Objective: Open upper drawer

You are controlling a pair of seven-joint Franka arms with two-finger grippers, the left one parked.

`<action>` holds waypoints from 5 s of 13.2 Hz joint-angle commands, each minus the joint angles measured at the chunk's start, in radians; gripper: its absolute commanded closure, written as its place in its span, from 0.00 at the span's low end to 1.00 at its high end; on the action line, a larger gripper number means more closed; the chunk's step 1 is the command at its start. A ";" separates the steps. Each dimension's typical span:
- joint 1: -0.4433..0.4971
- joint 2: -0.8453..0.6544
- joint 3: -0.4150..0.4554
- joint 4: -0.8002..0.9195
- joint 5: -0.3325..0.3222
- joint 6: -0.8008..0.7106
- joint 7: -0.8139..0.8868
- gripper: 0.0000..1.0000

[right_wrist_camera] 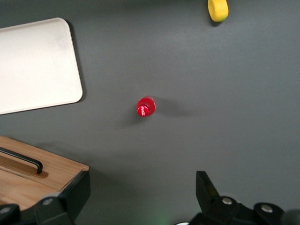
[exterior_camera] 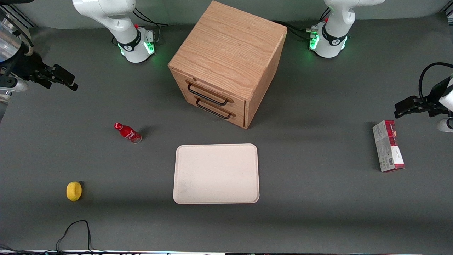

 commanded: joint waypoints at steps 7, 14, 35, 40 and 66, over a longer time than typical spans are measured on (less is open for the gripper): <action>0.010 0.261 0.094 0.290 0.029 -0.049 -0.040 0.00; 0.013 0.408 0.504 0.464 0.003 -0.051 -0.255 0.00; 0.024 0.708 0.704 0.295 -0.058 0.167 -0.468 0.00; 0.019 0.717 0.687 0.255 -0.096 0.236 -0.511 0.00; -0.022 0.757 0.316 0.689 -0.113 0.230 -0.515 0.00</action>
